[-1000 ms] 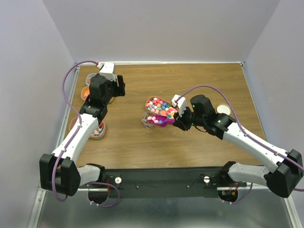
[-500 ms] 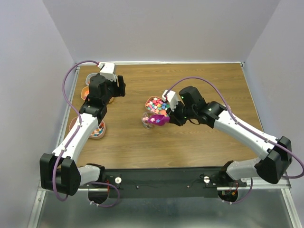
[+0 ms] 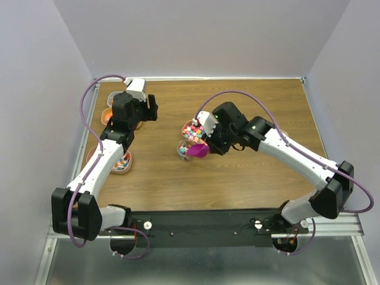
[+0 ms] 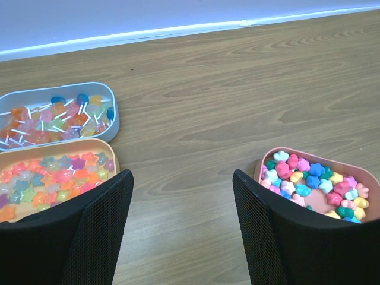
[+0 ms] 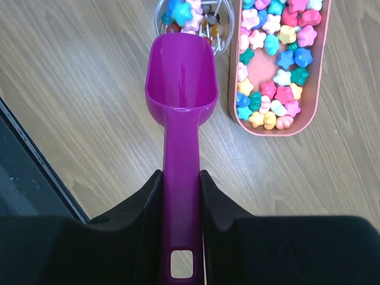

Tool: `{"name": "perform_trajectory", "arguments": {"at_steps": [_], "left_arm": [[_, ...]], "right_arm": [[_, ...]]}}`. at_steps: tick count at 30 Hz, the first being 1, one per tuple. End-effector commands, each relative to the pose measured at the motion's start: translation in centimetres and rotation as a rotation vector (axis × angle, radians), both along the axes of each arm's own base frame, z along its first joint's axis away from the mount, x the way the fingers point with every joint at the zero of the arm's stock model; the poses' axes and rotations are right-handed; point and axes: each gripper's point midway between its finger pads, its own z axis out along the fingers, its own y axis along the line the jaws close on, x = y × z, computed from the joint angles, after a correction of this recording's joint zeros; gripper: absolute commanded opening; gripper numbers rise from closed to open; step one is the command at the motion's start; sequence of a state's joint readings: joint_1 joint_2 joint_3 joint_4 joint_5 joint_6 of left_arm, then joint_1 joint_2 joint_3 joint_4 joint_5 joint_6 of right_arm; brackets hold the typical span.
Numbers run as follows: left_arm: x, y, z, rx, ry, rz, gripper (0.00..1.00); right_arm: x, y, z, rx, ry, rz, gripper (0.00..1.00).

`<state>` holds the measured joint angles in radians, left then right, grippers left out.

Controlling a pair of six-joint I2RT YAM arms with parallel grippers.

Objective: Pack the candies
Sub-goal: Place the fake candies in the packing bottle, then scoop the fake candies from the storage box.

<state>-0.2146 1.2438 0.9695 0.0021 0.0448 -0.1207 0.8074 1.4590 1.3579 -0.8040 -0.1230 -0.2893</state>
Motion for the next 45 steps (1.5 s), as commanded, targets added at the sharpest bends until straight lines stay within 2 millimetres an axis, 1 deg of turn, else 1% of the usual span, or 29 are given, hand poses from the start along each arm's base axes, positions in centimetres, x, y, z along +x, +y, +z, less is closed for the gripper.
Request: {"name": "perform_trajectory", "arguments": {"at_steps": [1,8,11,14,16,17,18,19,20,21,22,23,24,26,27,28,29,30,31,32,33,34,36,37,38,39,41,44,45], "left_arm": [[0.6,-0.3,0.9,-0.001,-0.015,-0.028,0.76],[0.7,-0.2,0.8,0.001,-0.014,-0.028,0.76],[0.5,-0.2,0.3,0.008,0.007,-0.031,0.76],[0.6,-0.6,-0.1,0.006,0.018,-0.055,0.76],[0.7,-1.5,-1.3,-0.011,0.052,-0.096,0.76],[1.0,-2.0,-1.5,-0.022,0.061,-0.115,0.76],[1.2,-2.9,-2.7,-0.045,0.102,-0.158,0.76],[1.3,-3.5,-3.3,-0.064,0.127,-0.179,0.76],[1.6,-4.2,-3.2,-0.093,0.145,-0.197,0.76],[1.7,-5.5,-4.7,-0.116,0.197,-0.249,0.76],[1.7,-6.5,-5.2,-0.127,0.222,-0.279,0.76],[2.0,-7.1,-5.1,-0.140,0.243,-0.289,0.76],[2.2,-7.8,-6.6,-0.144,0.287,-0.306,0.75],[2.4,-9.3,-6.9,-0.143,0.312,-0.341,0.76],[2.6,-9.7,-8.1,-0.142,0.343,-0.346,0.76],[2.7,-10.2,-8.6,-0.144,0.361,-0.355,0.76],[2.7,-10.8,-8.8,-0.146,0.370,-0.369,0.76],[2.7,-11.3,-9.9,-0.162,0.405,-0.385,0.76],[2.6,-11.7,-10.3,-0.166,0.421,-0.398,0.76],[2.7,-12.1,-10.4,-0.169,0.425,-0.408,0.76],[2.6,-12.8,-11.4,-0.171,0.451,-0.426,0.75],[2.5,-13.2,-11.8,-0.172,0.462,-0.432,0.76],[2.7,-13.8,-12.0,-0.182,0.470,-0.449,0.75],[2.6,-14.1,-12.7,-0.187,0.491,-0.452,0.76],[2.7,-14.2,-12.7,-0.190,0.489,-0.452,0.76],[2.8,-14.3,-12.9,-0.192,0.490,-0.453,0.76],[2.7,-14.4,-13.7,-0.198,0.509,-0.449,0.76],[2.3,-14.9,-14.7,-0.204,0.531,-0.461,0.76],[2.1,-15.1,-14.9,-0.210,0.539,-0.469,0.76]], "right_arm": [[-0.4,-0.5,0.7,-0.068,0.014,0.019,0.01],[-0.4,0.1,1.1,-0.091,0.025,0.053,0.01],[-0.1,-0.4,1.2,-0.114,0.009,0.042,0.01],[0.3,-1.0,2.7,-0.099,-0.048,0.009,0.01],[1.2,-1.5,3.8,-0.086,-0.112,-0.044,0.01],[1.9,-2.4,4.6,-0.097,-0.162,-0.089,0.01],[2.2,-2.8,4.7,-0.103,-0.179,-0.106,0.01],[2.8,-3.2,5.1,-0.099,-0.197,-0.130,0.01],[3.3,-3.6,5.2,-0.106,-0.207,-0.148,0.01],[3.7,-4.0,5.1,-0.115,-0.207,-0.159,0.01],[4.3,-4.6,5.0,-0.124,-0.209,-0.179,0.01],[4.7,-5.1,4.7,-0.135,-0.206,-0.187,0.01],[5.1,-5.4,4.1,-0.149,-0.193,-0.192,0.01],[6.0,-6.8,3.0,-0.172,-0.165,-0.209,0.01],[6.2,-7.0,2.3,-0.187,-0.153,-0.213,0.01],[6.5,-7.5,1.9,-0.201,-0.146,-0.220,0.01],[6.6,-7.3,1.7,-0.202,-0.140,-0.205,0.01],[6.7,-7.3,1.5,-0.205,-0.132,-0.198,0.01],[6.7,-7.1,1.2,-0.210,-0.119,-0.185,0.01],[6.7,-6.5,1.3,-0.194,-0.112,-0.156,0.01],[6.7,-6.2,1.3,-0.190,-0.103,-0.144,0.01],[6.6,-6.1,0.5,-0.211,-0.072,-0.130,0.01],[6.7,-5.9,0.0,-0.223,-0.054,-0.115,0.01],[6.6,-5.8,-0.3,-0.230,-0.041,-0.106,0.01],[6.4,-5.4,-0.9,-0.227,-0.014,-0.086,0.01],[6.3,-5.1,-1.0,-0.219,-0.001,-0.074,0.01],[6.0,-4.8,-1.7,-0.221,0.031,-0.056,0.01],[6.2,-4.7,-2.3,-0.237,0.049,-0.048,0.01],[6.3,-4.5,-2.9,-0.246,0.062,-0.043,0.01]]}}
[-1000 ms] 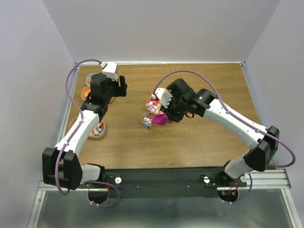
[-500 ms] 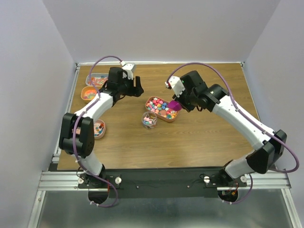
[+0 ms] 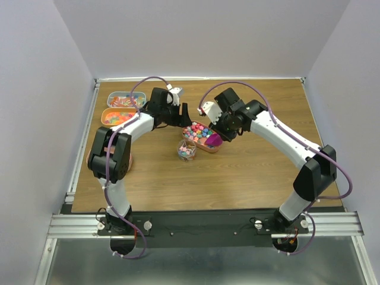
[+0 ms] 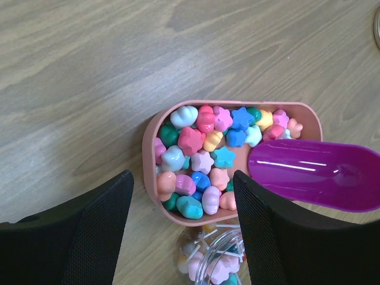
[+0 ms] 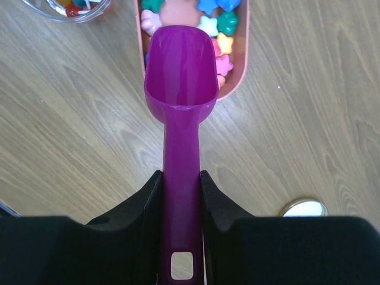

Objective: Pack the candies
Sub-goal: Scoop the fake candies from the storage box.

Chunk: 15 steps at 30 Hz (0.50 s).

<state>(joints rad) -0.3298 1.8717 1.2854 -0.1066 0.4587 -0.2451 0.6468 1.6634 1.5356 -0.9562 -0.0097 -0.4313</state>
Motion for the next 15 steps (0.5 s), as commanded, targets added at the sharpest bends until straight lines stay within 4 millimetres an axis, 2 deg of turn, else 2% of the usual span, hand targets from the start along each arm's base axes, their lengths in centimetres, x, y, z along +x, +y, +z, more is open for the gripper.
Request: {"name": "perform_trajectory", "arguments": {"at_steps": [1,5,10,15], "left_arm": [[-0.7,-1.4,-1.1,-0.042,0.047,-0.040,0.76],[-1.2,-2.1,-2.4,-0.059,0.088,-0.058,0.76],[-1.7,-2.9,-2.5,-0.095,0.103,-0.078,0.76],[-2.2,-3.5,-2.7,-0.122,0.116,-0.096,0.75]], "right_arm": [[-0.3,1.0,-0.5,-0.001,0.060,0.057,0.01],[0.0,1.8,-1.1,0.006,0.085,0.083,0.01],[0.2,2.1,-2.4,-0.009,0.113,0.093,0.01],[0.2,2.0,-4.8,-0.018,0.133,0.067,0.01]]}}
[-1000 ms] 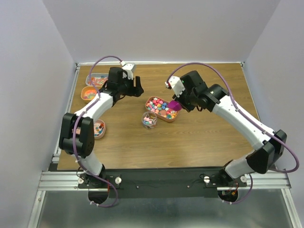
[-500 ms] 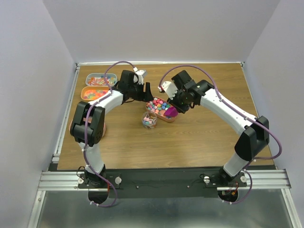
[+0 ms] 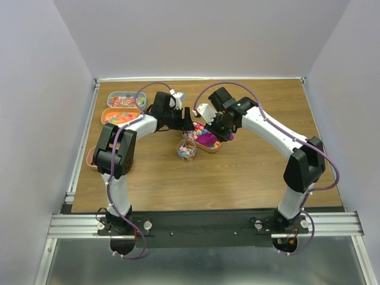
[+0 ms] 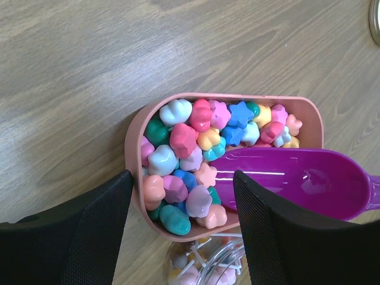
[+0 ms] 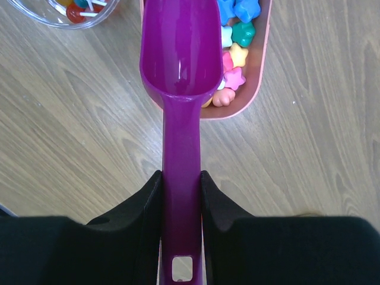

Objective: Pack the candies
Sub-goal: Scoop the fake candies from the storage box.

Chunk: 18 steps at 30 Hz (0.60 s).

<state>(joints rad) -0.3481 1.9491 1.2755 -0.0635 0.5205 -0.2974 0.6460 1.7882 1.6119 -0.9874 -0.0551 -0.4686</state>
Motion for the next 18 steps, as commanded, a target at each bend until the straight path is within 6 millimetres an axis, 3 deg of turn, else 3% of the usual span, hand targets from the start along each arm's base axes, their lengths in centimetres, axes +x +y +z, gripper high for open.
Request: {"name": "perform_trajectory", "arguments": {"at_steps": [1,5,11,15,18], "left_arm": [[-1.2,-1.8,0.3,-0.079,0.025,-0.060,0.76],[-1.4,-1.8,0.7,-0.091,0.022,-0.063,0.76],[-1.1,-1.7,1.2,-0.083,0.003,-0.053,0.76],[-1.0,-1.6,1.5,-0.081,-0.008,-0.049,0.76],[-1.1,-1.7,1.7,-0.085,-0.007,-0.052,0.76]], "right_arm": [[-0.3,0.9,-2.6,0.020,0.038,0.008,0.01],[0.3,0.8,-3.3,0.034,-0.001,-0.030,0.01],[1.3,-1.2,-2.7,-0.047,-0.076,-0.110,0.01],[0.9,-0.4,-2.7,-0.009,-0.051,-0.090,0.01],[0.6,-0.3,-4.0,-0.016,-0.017,-0.093,0.01]]}}
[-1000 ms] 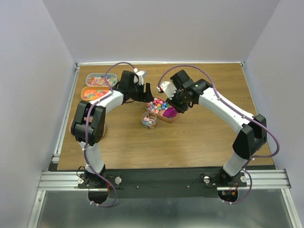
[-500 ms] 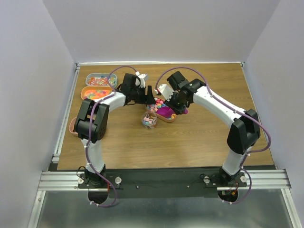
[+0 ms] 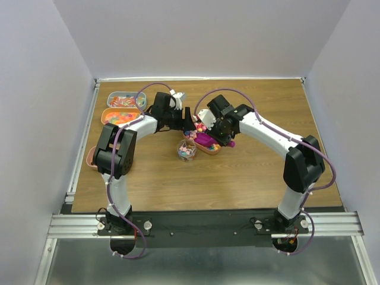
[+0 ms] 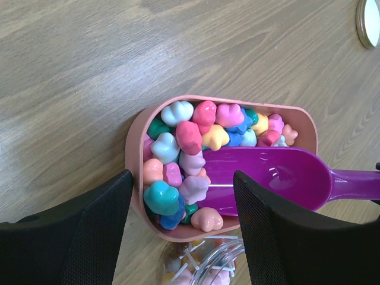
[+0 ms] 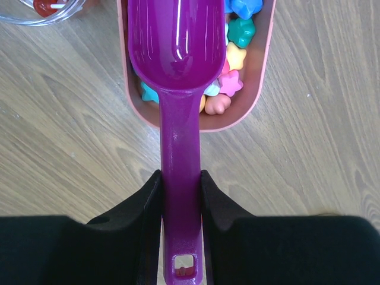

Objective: Pack the candies
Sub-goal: Scoop the fake candies from the storage box.

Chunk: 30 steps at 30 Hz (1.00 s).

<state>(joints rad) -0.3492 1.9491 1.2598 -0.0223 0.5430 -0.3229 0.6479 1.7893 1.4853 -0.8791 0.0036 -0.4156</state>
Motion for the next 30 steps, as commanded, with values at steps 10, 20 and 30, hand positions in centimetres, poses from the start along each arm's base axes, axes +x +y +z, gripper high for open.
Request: {"name": "perform_trajectory", "arguments": {"at_steps": [10,20,30], "left_arm": [[-1.0,-1.4,3.1,-0.081,-0.040,-0.048,0.76],[-1.0,-1.5,4.3,-0.093,-0.070,-0.057,0.76],[-1.2,-1.8,4.3,-0.098,-0.068,-0.064,0.76]], "right_arm": [[1.0,2.2,-1.2,0.160,-0.083,-0.049,0.01],[1.0,2.2,-1.6,0.173,-0.090,-0.070,0.01],[1.3,2.5,-2.0,0.239,-0.139,-0.102,0.01]]}}
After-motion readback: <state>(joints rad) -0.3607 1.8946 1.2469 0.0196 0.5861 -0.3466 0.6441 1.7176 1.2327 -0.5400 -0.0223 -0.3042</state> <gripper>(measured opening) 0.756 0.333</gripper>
